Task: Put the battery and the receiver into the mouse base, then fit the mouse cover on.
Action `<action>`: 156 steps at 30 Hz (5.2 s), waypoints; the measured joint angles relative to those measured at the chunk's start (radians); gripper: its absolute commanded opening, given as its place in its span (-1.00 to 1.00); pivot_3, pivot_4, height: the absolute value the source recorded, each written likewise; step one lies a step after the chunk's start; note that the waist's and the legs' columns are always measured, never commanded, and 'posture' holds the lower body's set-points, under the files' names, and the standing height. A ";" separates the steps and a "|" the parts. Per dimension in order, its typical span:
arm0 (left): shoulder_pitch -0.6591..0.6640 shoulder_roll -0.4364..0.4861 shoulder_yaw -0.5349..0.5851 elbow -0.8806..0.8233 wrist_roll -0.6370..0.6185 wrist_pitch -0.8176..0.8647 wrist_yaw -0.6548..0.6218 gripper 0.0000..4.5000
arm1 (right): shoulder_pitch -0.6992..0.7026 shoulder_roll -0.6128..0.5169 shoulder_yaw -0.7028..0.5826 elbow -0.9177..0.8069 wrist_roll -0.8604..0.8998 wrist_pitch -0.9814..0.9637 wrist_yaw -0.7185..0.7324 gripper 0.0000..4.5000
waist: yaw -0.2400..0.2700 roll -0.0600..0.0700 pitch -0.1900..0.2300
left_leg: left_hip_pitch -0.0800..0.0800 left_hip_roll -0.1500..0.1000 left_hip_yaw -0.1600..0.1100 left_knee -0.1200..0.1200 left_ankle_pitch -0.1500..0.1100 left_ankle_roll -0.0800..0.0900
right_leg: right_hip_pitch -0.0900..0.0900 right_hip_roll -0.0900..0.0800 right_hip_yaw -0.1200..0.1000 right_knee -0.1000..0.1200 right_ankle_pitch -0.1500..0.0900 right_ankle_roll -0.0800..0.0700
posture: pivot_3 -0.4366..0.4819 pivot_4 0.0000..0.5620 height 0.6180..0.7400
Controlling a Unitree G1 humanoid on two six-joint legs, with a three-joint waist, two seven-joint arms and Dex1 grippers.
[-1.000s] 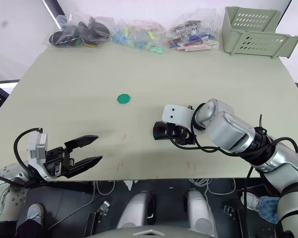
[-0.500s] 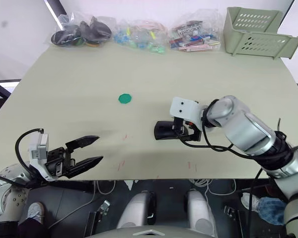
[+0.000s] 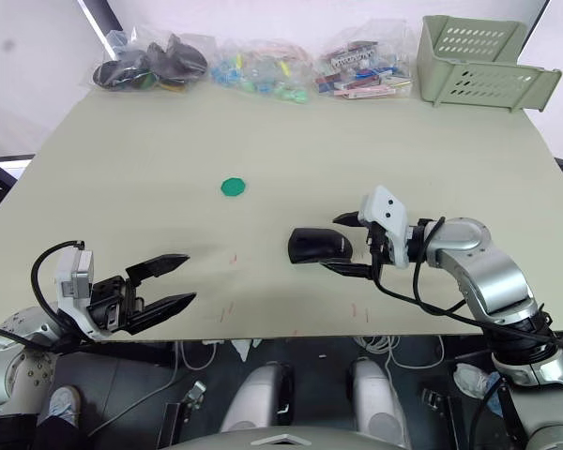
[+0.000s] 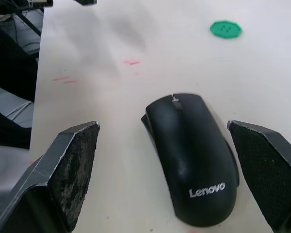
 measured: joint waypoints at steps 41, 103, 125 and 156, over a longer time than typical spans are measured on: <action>-0.012 0.013 -0.012 -0.003 -0.001 0.016 -0.031 1.00 | -0.082 0.073 0.062 0.442 -0.155 -0.338 0.143 0.04 | 0.001 0.000 0.000 | 0.000 0.000 0.001 0.000 0.000 0.000 | 0.000 0.000 0.001 0.000 0.001 0.001 | -0.05 -0.47 1.00; 0.027 0.004 -0.012 -0.003 0.000 -0.008 -0.015 1.00 | -0.417 -0.024 0.323 0.346 -0.304 0.085 0.282 0.04 | 0.002 0.001 0.000 | -0.001 -0.001 0.001 0.000 0.000 0.000 | -0.001 -0.001 0.000 0.000 0.000 0.000 | -0.05 -0.47 1.00; 0.053 -0.011 -0.012 -0.031 0.000 -0.022 0.003 1.00 | -0.450 0.020 0.331 0.425 -0.334 0.056 0.304 0.04 | 0.000 0.001 0.000 | 0.000 0.000 0.001 0.000 0.000 0.000 | -0.001 -0.001 0.000 0.000 0.000 0.000 | -0.05 -0.47 1.00; 0.045 -0.020 -0.022 -0.031 0.001 -0.031 0.009 1.00 | -0.474 0.035 0.341 0.445 -0.358 0.059 0.321 0.04 | -0.001 0.001 0.000 | 0.000 0.000 0.001 0.000 0.000 0.000 | -0.001 -0.001 0.000 0.001 0.001 0.000 | -0.05 -0.47 1.00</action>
